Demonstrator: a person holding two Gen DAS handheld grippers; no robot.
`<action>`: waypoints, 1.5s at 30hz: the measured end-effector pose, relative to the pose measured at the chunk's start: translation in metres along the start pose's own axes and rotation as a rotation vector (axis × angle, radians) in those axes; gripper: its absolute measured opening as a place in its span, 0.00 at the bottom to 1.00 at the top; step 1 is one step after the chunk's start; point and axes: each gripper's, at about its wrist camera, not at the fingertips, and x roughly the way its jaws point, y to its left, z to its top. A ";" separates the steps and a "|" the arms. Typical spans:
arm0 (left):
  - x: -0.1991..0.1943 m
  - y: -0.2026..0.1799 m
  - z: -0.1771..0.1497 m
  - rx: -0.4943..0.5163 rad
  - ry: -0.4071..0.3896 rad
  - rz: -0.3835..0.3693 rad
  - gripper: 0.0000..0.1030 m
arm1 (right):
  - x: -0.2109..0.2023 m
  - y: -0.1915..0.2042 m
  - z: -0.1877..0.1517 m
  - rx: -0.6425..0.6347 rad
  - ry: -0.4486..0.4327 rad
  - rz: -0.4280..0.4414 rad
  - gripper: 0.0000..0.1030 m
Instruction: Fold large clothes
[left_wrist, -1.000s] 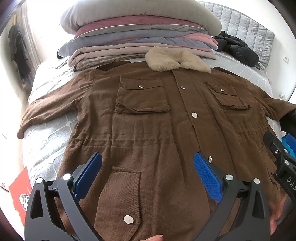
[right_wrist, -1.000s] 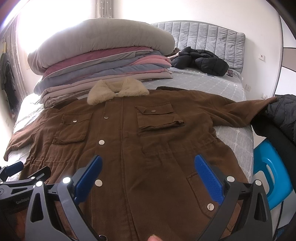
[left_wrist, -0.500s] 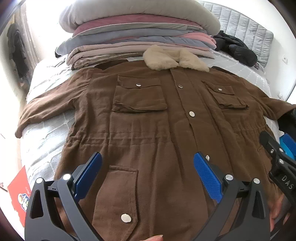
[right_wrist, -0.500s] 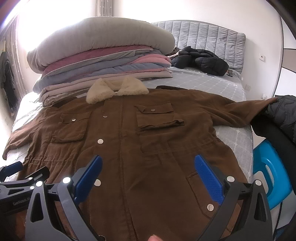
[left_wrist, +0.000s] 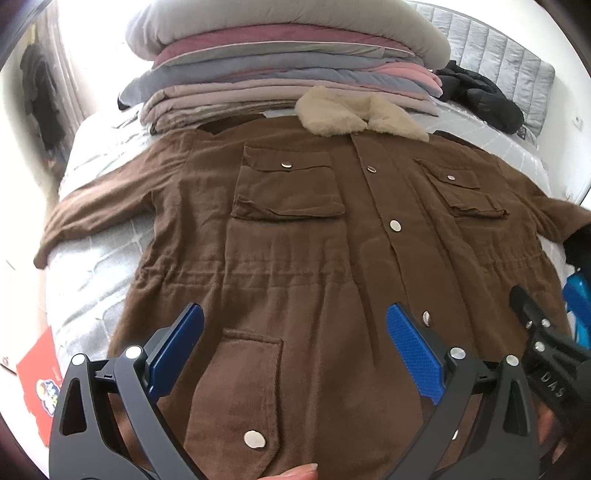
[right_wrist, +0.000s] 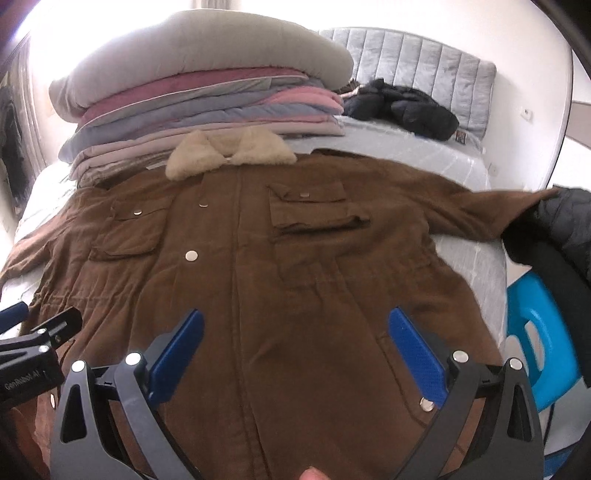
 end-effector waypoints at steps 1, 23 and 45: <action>-0.001 -0.001 0.000 -0.001 -0.002 -0.003 0.93 | 0.000 0.000 0.000 0.002 0.001 -0.001 0.93; -0.004 -0.008 -0.002 0.036 -0.001 -0.015 0.93 | -0.015 0.011 0.006 -0.024 -0.022 0.077 0.93; -0.032 -0.019 -0.006 0.081 -0.115 -0.001 0.93 | -0.026 0.000 0.010 0.017 -0.073 0.060 0.93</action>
